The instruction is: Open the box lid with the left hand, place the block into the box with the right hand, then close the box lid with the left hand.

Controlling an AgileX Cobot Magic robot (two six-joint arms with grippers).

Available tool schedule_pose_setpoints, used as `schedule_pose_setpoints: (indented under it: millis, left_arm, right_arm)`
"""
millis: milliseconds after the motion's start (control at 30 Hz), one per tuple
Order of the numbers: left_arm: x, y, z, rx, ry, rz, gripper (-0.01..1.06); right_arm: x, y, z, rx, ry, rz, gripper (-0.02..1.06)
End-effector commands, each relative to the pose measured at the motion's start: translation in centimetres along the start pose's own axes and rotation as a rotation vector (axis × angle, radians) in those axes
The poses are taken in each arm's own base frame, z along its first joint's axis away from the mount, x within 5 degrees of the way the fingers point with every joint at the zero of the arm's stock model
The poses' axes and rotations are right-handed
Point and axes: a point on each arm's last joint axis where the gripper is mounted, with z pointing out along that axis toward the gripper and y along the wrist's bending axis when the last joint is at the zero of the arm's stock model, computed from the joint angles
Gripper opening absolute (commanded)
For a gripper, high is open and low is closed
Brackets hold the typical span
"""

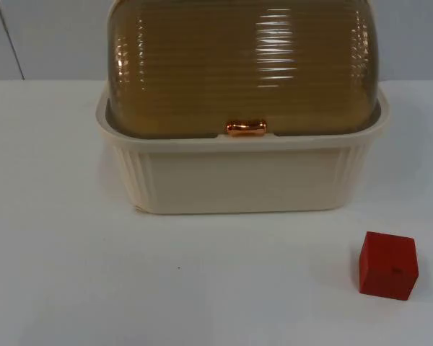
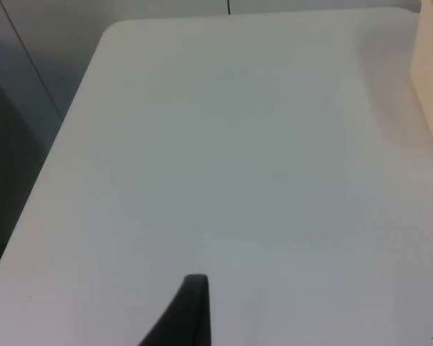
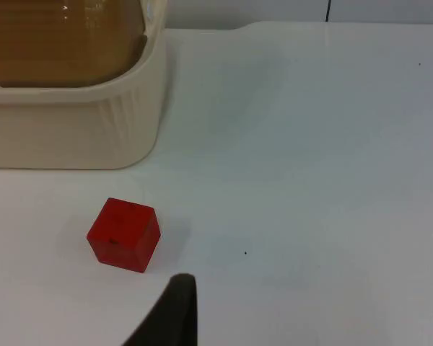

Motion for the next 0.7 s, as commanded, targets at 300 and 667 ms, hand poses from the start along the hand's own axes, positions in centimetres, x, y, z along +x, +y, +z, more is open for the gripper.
schedule_pose_setpoints:
  millis: [300, 667]
  left_arm:
    - [0.03, 0.04, -0.01, -0.003, -0.007, -0.002, 1.04]
    - [0.03, 0.09, -0.01, -0.008, -0.007, 0.017, 1.04]
  right_arm:
    - [0.04, -0.17, 0.08, 0.014, -0.009, 0.012, 1.05]
    - [0.04, -0.17, 0.08, 0.014, -0.009, 0.014, 1.05]
